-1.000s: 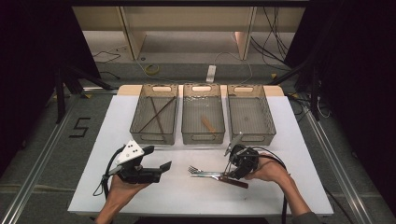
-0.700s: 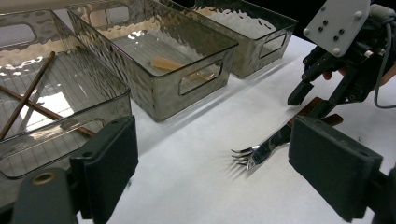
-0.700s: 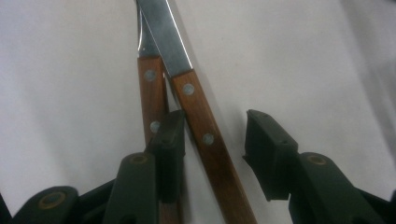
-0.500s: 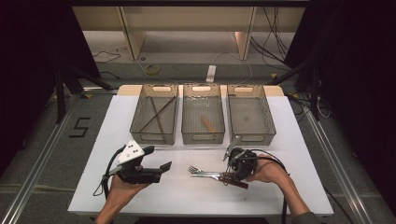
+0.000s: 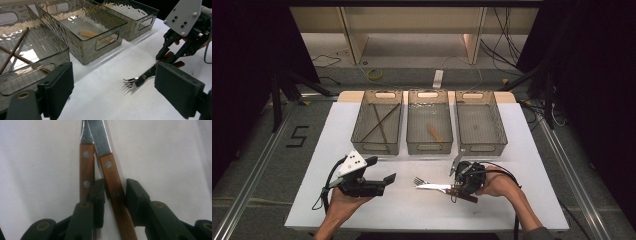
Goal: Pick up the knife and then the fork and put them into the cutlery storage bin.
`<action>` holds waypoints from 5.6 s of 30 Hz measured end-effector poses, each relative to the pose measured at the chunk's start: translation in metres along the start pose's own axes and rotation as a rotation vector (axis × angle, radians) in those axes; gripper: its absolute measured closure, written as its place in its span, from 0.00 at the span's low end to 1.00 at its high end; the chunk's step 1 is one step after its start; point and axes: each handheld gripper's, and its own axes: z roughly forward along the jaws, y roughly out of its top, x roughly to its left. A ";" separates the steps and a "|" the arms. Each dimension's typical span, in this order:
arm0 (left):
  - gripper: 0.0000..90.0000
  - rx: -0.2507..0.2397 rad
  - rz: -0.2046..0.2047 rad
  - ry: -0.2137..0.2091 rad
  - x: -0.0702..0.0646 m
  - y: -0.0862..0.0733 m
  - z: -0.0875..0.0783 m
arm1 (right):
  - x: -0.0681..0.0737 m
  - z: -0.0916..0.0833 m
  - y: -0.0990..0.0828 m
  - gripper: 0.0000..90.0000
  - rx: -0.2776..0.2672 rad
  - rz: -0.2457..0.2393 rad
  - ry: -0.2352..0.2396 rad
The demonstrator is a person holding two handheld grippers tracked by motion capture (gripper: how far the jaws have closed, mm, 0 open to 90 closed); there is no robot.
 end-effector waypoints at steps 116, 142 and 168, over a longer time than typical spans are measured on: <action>0.17 -0.024 0.001 0.000 0.001 0.000 -0.002 | -0.137 -0.076 -0.028 0.85 -0.491 0.698 -0.174; 0.17 -0.026 0.001 0.001 0.001 0.000 -0.002 | -0.150 -0.058 -0.024 0.85 -0.428 0.806 -0.205; 0.17 -0.027 -0.001 0.001 0.001 0.000 -0.002 | -0.131 -0.068 -0.015 0.44 -0.419 0.690 -0.189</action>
